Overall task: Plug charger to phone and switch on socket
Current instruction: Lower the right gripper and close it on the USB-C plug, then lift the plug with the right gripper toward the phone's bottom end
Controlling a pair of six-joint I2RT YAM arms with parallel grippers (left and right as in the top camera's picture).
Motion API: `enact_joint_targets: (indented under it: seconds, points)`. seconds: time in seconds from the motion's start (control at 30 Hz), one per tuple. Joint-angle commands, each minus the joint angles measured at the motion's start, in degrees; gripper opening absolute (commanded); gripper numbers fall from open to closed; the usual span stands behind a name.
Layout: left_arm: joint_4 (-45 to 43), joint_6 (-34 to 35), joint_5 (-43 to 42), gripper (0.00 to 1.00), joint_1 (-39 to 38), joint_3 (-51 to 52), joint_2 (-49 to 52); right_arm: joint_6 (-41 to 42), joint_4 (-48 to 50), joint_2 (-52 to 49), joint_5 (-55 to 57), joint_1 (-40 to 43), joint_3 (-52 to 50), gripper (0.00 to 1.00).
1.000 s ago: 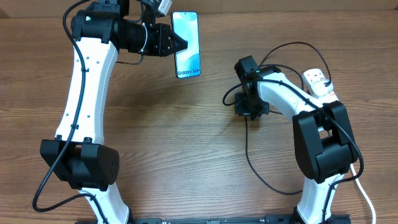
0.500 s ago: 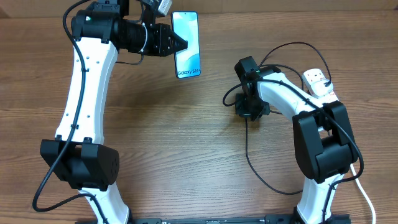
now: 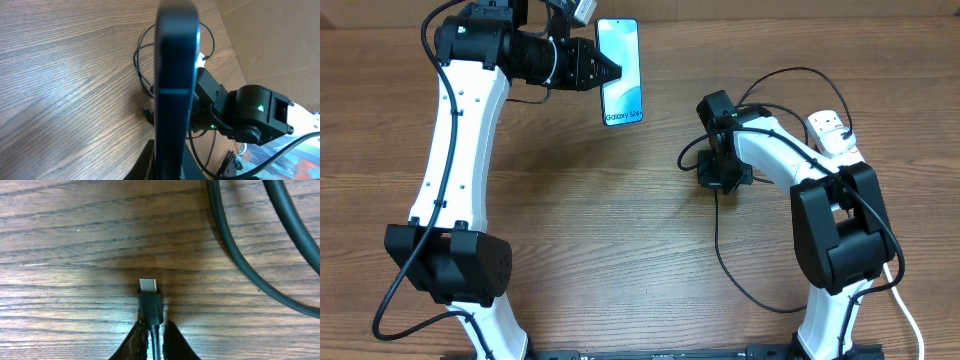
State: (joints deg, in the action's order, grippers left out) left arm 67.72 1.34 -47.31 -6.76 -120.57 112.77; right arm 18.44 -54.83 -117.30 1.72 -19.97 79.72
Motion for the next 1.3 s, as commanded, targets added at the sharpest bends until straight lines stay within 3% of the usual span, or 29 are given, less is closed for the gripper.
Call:
enact_joint_targets:
  seconds: [0.0, 1.0, 1.27]
  points:
    - [-0.2, 0.4, -1.9, 0.04, -0.4, -0.7, -0.4, 0.2, 0.2, -2.3, 1.0, 0.1, -0.7, 0.11]
    - [-0.3, 0.4, -3.8, 0.04, -0.4, -0.7, -0.4, -0.5, 0.8, -2.2, 1.0, 0.1, 1.3, 0.04]
    - [-7.8, 0.0, -14.4, 0.04, -0.4, -0.7, -0.4, -0.5, -7.4, 0.3, -0.1, 0.1, 12.4, 0.04]
